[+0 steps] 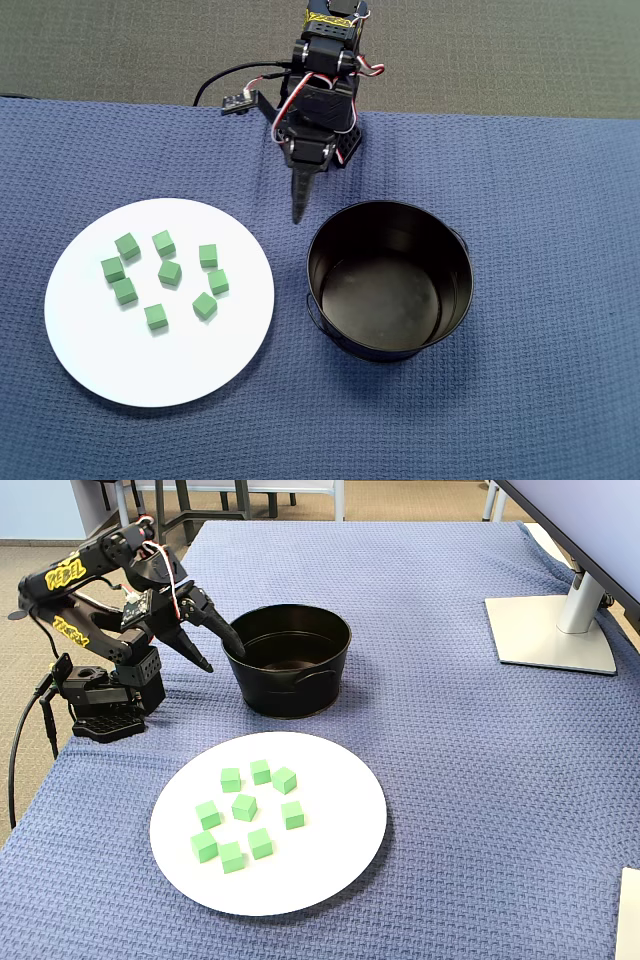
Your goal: Pick up the green cubes from the white plate and place them in the black recipient
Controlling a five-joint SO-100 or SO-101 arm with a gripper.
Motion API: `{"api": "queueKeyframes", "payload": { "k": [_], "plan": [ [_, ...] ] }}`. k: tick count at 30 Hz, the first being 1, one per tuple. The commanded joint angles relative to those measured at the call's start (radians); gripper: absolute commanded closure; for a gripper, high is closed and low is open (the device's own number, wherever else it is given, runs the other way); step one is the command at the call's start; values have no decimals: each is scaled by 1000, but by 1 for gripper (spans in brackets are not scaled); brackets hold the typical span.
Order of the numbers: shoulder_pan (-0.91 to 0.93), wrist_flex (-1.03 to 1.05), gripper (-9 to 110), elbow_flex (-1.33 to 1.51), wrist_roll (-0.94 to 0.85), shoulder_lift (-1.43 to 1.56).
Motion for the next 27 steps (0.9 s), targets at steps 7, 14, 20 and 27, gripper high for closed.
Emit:
{"api": "queueKeyframes", "payload": {
  "k": [7,14,20,27],
  "plan": [
    [287,-224,78,-273,-291,-511],
    [446,-268,77,-380,-604,-657],
    [531,-367,78,-391,-695,-805],
    [538,-446,79,-357,-845,-896]
  ]
}}
